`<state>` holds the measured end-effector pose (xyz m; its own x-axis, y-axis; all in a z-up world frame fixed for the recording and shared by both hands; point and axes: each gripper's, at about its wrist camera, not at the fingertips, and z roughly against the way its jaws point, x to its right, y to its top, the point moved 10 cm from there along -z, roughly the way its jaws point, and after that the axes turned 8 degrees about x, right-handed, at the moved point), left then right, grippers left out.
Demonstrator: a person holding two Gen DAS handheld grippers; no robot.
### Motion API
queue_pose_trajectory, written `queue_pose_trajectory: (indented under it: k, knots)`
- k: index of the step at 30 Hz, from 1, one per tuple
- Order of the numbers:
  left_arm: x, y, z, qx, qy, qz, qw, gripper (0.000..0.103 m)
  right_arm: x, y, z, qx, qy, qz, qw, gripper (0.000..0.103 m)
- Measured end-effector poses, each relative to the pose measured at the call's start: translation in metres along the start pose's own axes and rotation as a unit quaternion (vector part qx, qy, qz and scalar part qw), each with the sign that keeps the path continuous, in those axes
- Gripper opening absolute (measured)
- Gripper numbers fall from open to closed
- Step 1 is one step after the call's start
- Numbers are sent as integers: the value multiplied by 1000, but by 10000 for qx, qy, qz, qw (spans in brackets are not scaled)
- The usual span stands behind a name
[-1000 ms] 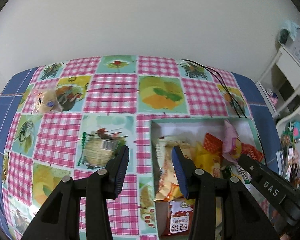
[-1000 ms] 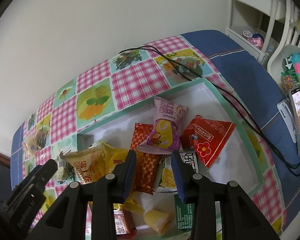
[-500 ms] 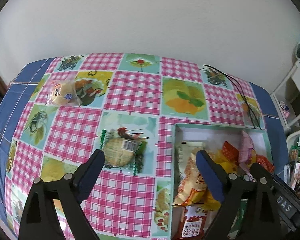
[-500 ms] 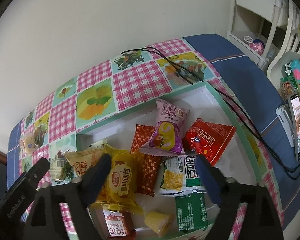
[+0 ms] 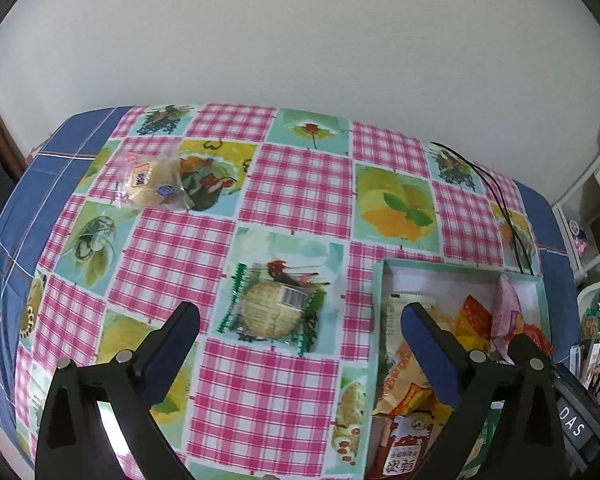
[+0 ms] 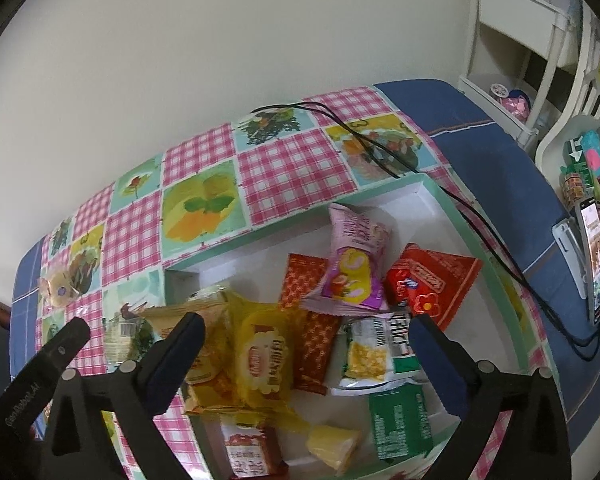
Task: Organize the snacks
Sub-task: 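Withdraw both grippers from the tray toward the remaining snacks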
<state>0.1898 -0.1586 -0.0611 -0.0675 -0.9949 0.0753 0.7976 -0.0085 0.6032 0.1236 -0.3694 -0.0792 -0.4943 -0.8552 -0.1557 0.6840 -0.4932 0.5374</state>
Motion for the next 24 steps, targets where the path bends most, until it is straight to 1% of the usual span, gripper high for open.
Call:
queue_pose_trajectory:
  k: [5, 11, 16, 24]
  knots:
    - [-21, 8, 4, 43, 78, 70, 9999, 100, -21, 0, 2, 66, 13, 127, 9999, 103]
    - [-62, 18, 7, 86, 339, 196, 9992, 101, -57, -3, 5, 121, 166, 283, 9994, 103]
    - [-105, 25, 11, 144, 652, 329, 9972, 100, -92, -11, 6, 86, 399, 405, 9983, 103]
    - [-164, 33, 20, 219, 936, 643, 9933, 100, -161, -29, 9, 15, 822, 846, 9930, 103]
